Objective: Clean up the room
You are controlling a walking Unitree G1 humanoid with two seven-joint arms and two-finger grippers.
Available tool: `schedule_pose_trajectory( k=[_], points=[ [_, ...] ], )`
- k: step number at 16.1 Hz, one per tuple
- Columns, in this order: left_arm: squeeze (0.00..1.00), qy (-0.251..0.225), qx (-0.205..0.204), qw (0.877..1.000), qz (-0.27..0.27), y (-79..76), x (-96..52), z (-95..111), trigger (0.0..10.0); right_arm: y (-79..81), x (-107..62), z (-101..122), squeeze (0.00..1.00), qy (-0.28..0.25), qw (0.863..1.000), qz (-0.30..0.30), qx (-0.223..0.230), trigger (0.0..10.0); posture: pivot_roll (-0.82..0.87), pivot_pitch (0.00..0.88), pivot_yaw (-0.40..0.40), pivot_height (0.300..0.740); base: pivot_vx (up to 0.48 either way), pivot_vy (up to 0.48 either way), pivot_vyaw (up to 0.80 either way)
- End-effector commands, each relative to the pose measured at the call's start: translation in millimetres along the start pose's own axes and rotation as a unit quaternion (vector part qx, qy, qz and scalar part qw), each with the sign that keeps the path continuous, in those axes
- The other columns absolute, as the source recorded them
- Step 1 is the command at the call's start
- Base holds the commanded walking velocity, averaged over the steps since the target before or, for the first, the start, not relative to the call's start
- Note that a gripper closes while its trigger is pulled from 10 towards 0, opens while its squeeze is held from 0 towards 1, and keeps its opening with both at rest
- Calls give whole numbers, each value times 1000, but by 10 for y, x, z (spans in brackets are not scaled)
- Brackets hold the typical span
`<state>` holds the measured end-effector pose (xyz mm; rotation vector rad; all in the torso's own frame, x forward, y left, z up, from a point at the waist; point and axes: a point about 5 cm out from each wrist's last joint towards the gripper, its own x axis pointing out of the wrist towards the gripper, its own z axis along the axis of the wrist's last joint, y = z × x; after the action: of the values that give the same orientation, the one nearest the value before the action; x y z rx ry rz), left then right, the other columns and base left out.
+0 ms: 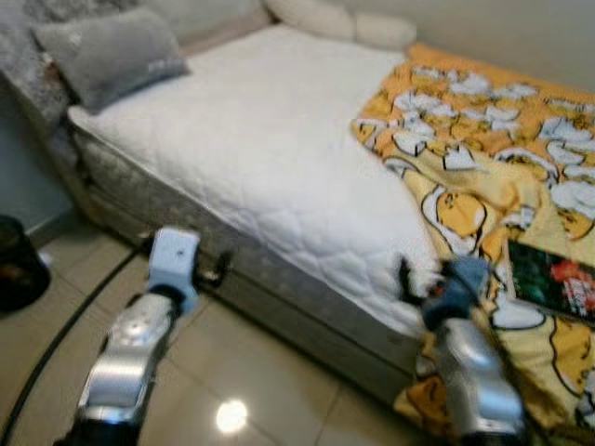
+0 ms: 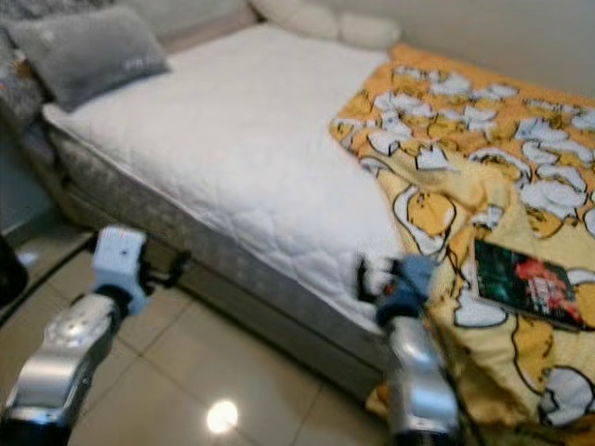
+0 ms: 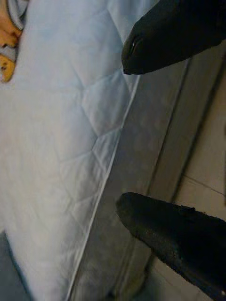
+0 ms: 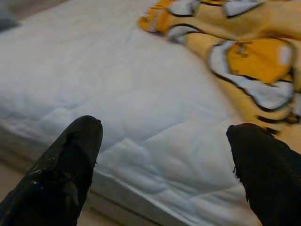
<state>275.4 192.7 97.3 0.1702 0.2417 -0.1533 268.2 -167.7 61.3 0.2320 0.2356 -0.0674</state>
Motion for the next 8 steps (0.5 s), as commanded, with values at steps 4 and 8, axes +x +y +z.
schedule_pose_trajectory(
  k=[4, 8],
  points=[
    [1000, -7, 2, 1000, -7, -57, 21, 46, 10000, -89, 4, 21, 1000, 1, 1000, -12, -5, 10000, 20, 0, -28, 740, 0, -480, 570],
    [1000, -6, 2, 1000, -8, -61, 20, 43, 10000, -93, 0, 18, 1000, 1, 1000, -12, -6, 10000, 19, 0, -28, 740, 0, -480, 567]
  ],
)
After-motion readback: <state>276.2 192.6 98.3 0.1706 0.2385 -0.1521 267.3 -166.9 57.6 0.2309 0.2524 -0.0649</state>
